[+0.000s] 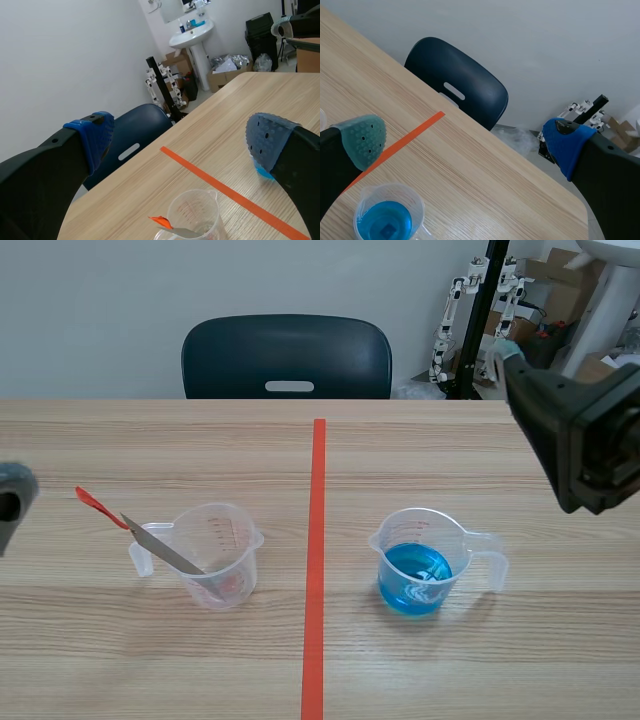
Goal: Do the redox reaction experiment. return to the home posture
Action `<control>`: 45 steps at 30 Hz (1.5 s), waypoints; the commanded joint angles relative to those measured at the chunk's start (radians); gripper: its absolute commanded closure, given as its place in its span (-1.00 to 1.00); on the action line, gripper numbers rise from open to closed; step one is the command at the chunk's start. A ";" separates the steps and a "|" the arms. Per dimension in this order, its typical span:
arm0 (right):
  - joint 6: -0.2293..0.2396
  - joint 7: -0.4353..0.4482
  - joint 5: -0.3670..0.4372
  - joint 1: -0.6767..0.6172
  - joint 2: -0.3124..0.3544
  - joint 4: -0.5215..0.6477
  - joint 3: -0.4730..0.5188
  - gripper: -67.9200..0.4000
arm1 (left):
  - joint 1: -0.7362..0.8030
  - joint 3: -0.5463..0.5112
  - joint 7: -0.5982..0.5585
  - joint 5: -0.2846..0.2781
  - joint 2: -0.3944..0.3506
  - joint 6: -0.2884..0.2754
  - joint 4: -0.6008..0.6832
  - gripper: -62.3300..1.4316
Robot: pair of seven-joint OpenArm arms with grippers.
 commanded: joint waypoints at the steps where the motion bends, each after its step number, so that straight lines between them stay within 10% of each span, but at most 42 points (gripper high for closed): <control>1: -0.008 0.008 0.006 0.006 0.013 0.015 0.013 -1.00 | 0.004 0.003 -0.013 -0.010 0.004 0.004 0.022 -0.77; 31: -0.003 -0.068 0.006 -0.023 0.013 0.014 0.013 -1.00 | -0.007 0.003 0.034 -0.003 0.005 0.004 0.022 -0.77; 45: 0.079 -0.101 0.006 -0.124 0.013 0.013 0.013 -1.00 | -0.007 0.003 0.035 0.059 0.004 0.004 0.022 -0.77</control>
